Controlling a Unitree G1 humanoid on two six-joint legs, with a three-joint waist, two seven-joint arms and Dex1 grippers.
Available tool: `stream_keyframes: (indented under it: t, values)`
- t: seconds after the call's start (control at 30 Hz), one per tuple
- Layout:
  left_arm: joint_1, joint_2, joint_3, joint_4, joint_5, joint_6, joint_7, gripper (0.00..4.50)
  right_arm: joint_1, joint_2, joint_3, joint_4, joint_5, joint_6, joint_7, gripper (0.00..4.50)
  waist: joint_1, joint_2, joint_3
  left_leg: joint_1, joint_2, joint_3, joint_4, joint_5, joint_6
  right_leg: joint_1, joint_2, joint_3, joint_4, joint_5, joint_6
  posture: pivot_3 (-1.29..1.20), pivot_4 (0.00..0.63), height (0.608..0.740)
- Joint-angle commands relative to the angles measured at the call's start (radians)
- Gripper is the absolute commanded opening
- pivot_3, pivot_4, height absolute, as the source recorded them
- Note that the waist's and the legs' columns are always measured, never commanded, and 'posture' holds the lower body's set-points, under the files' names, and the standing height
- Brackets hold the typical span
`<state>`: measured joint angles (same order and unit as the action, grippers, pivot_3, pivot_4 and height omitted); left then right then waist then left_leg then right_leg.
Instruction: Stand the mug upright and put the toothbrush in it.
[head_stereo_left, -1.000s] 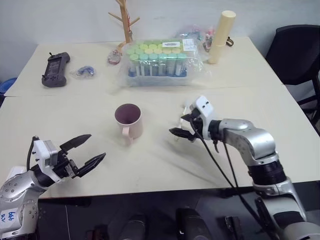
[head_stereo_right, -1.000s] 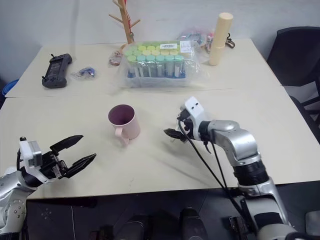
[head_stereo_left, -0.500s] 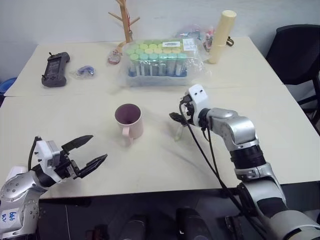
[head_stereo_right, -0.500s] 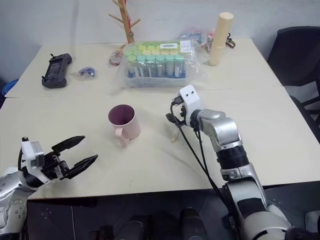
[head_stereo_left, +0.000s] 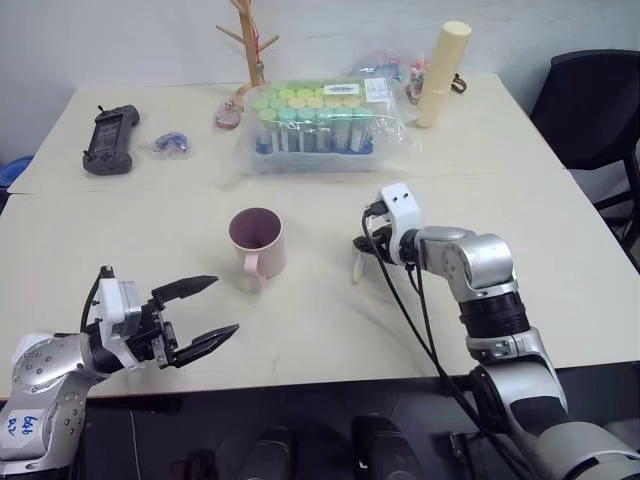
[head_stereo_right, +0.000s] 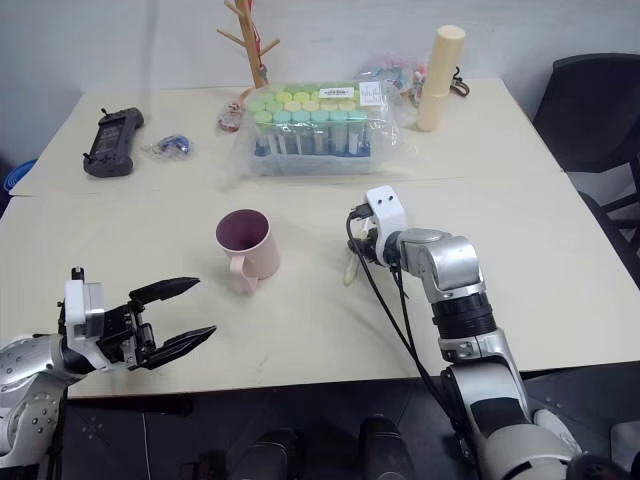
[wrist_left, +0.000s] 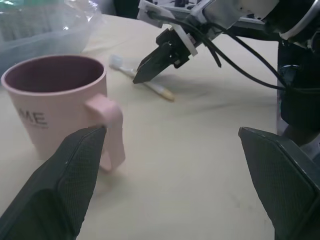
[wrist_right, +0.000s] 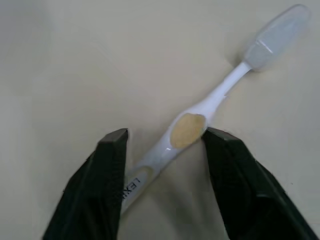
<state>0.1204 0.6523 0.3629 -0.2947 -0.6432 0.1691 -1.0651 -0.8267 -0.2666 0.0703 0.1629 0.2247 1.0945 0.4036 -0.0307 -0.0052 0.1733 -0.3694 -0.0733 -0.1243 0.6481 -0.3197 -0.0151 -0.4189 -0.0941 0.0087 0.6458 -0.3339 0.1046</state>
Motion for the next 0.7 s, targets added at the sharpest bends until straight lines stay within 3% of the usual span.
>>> stream_keyframes:
  t: [0.03,0.17,0.37,0.5,0.6,0.7]
  values:
    - [0.002,0.006,0.014,0.01,-0.002,-0.019,-0.008,4.5,0.004,-0.012,0.018,0.025,-0.002,0.011,0.017,1.16,0.001,0.0,0.0,0.0,0.0,0.0,0.0,0.0,0.0,0.0,0.0,0.0,0.0,0.0,0.0,0.0,0.15,0.74]
    - [0.026,0.007,0.029,0.007,-0.001,-0.022,-0.005,4.5,-0.012,-0.06,0.048,0.037,-0.016,-0.018,0.064,0.05,0.002,-0.001,0.0,0.001,0.0,0.0,0.001,0.0,0.0,0.002,0.0,0.0,0.0,0.0,0.0,0.0,0.15,0.74]
    - [0.085,0.001,0.077,-0.007,-0.011,-0.018,0.019,4.5,-0.079,-0.097,0.04,0.063,0.002,-0.025,0.125,0.02,0.0,0.0,0.0,0.0,0.0,0.0,0.0,0.0,0.0,0.0,0.0,0.0,0.0,0.0,0.0,0.0,0.15,0.74]
    - [0.107,-0.008,0.084,-0.013,-0.005,-0.028,0.03,4.5,-0.104,-0.054,-0.056,0.03,0.068,-0.021,0.126,0.02,0.002,0.001,0.0,-0.001,0.0,0.001,0.0,0.0,0.0,-0.001,0.0,0.0,-0.001,0.0,0.0,0.0,0.15,0.74]
    - [0.113,-0.01,0.088,-0.014,-0.002,-0.036,0.037,4.5,-0.102,-0.073,-0.04,-0.041,0.101,0.062,0.155,0.58,0.003,0.001,0.0,-0.001,0.0,0.0,0.0,0.0,0.0,-0.001,0.0,0.0,-0.001,0.0,0.0,0.0,0.15,0.74]
    - [0.117,-0.01,0.088,-0.01,-0.001,-0.042,0.041,4.5,-0.095,-0.038,-0.061,-0.099,0.111,0.133,0.097,1.45,0.003,0.001,0.0,-0.001,0.0,0.0,0.0,0.0,0.0,0.0,0.0,0.0,-0.001,0.0,0.0,0.0,0.15,0.74]
